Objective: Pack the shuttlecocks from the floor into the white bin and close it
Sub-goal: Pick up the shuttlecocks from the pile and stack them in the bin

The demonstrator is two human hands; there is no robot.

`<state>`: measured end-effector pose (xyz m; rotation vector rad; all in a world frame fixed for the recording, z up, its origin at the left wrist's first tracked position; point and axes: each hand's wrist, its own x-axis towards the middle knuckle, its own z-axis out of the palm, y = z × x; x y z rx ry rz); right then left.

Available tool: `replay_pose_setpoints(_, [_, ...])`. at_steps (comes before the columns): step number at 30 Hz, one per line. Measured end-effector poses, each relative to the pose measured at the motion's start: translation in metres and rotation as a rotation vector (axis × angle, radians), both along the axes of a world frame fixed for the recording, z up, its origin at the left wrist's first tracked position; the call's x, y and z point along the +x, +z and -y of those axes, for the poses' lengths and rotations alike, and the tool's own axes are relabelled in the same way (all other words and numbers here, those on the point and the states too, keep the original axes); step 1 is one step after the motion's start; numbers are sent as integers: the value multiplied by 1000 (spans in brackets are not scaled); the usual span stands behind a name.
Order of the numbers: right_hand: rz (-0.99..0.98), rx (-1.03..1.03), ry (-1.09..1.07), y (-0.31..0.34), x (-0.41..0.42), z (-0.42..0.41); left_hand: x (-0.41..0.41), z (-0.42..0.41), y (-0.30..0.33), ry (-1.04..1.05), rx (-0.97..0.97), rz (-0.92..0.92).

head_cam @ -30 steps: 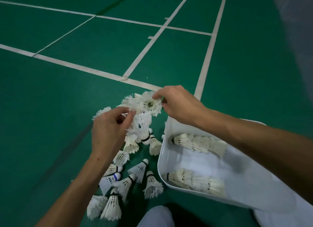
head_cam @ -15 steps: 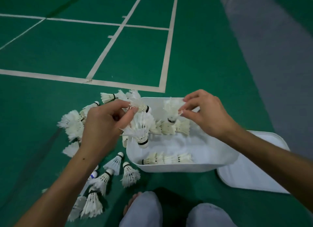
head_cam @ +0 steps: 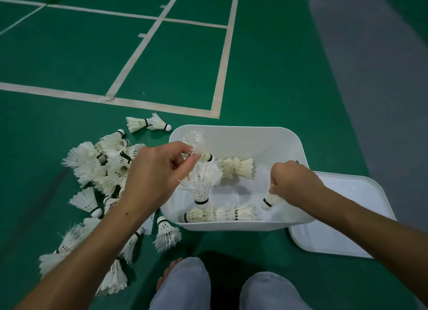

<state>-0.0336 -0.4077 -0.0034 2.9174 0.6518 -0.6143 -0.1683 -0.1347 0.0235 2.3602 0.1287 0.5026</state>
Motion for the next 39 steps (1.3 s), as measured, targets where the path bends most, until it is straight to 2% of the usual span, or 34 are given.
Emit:
replay_pose_setpoints(6, [-160,4,-50,-32,8,-2,17,9,-8,-29,39,-13])
replay_pose_setpoints(10, [-365,43,-191,-47,13,-4,23,14,-12,-31,79,-38])
replay_pose_setpoints(14, [-593,119,-420,-55,12,-11,27,15,-13,-24,96,-51])
replay_pose_setpoints(17, [-700,143,-550,-59,5,-14,28,16,-14,-27,113,-70])
replay_pose_setpoints(20, [-767,121,-588,-61,3,-13,28,18,-15,-25,125,-107])
replay_pose_setpoints(24, [-741,115,-533,-52,6,-11,28,21,-18,-37,156,-196])
replay_pose_setpoints(31, [-630,39,-276,-31,11,-2,29,19,-22,-76,219,-314])
replay_pose_setpoints(34, [-505,-27,-159,-30,10,-2,30,18,-25,-97,244,-365])
replay_pose_setpoints(39, [-456,-51,-89,-29,6,-8,33,17,-28,-146,325,-456])
